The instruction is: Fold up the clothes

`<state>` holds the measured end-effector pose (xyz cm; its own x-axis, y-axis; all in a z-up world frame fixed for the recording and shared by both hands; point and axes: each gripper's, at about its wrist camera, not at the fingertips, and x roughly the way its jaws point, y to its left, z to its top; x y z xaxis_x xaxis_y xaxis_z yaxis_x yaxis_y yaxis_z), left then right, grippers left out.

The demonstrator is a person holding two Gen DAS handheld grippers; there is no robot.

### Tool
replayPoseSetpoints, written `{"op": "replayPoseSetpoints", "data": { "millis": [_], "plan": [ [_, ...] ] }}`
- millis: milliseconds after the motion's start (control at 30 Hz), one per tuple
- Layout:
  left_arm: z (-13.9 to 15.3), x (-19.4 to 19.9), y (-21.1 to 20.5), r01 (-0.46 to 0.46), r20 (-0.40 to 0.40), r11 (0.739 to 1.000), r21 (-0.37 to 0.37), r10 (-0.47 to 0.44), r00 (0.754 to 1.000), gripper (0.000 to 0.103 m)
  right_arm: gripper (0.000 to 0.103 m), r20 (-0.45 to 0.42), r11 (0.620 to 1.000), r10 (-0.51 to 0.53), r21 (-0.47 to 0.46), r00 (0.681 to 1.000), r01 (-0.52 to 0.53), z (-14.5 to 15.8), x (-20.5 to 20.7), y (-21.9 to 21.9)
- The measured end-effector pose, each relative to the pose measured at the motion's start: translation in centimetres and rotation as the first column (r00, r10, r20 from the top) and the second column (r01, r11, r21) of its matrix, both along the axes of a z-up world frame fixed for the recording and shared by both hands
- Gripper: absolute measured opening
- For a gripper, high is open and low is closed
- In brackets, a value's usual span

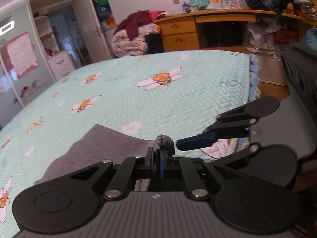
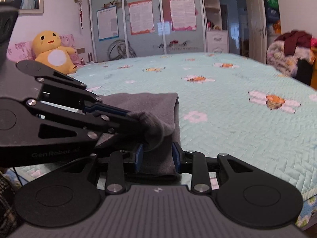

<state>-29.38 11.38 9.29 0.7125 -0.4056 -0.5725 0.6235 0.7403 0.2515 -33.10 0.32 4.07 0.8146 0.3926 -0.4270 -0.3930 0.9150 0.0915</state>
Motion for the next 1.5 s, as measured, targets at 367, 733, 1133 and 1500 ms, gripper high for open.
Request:
{"op": "replayPoseSetpoints", "data": {
  "millis": [367, 733, 1133, 1500],
  "plan": [
    [0.9, 2.3, 0.7, 0.044, -0.093, 0.999, -0.023, -0.046, 0.995, 0.007, 0.05, 0.184, 0.968, -0.164, -0.158, 0.969, 0.194, -1.0, -0.1, 2.5],
    [-0.4, 1.5, 0.3, 0.065, -0.056, 0.996, 0.057, -0.061, 0.997, 0.007, 0.038, 0.226, 0.934, -0.135, -0.295, 0.965, 0.2, -1.0, -0.9, 2.3],
    [-4.3, -1.2, -1.6, 0.117, -0.019, 0.966, 0.229, -0.116, 0.993, 0.007, 0.016, -0.175, 0.976, -0.157, 0.122, 0.972, 0.18, -1.9, 1.7, -4.0],
    [-5.1, -3.2, -2.1, 0.148, -0.043, 0.962, 0.231, -0.142, 0.989, 0.007, 0.019, -0.399, 0.919, -0.139, 0.289, 0.906, 0.268, -2.9, 0.8, -8.3]
  ]
}}
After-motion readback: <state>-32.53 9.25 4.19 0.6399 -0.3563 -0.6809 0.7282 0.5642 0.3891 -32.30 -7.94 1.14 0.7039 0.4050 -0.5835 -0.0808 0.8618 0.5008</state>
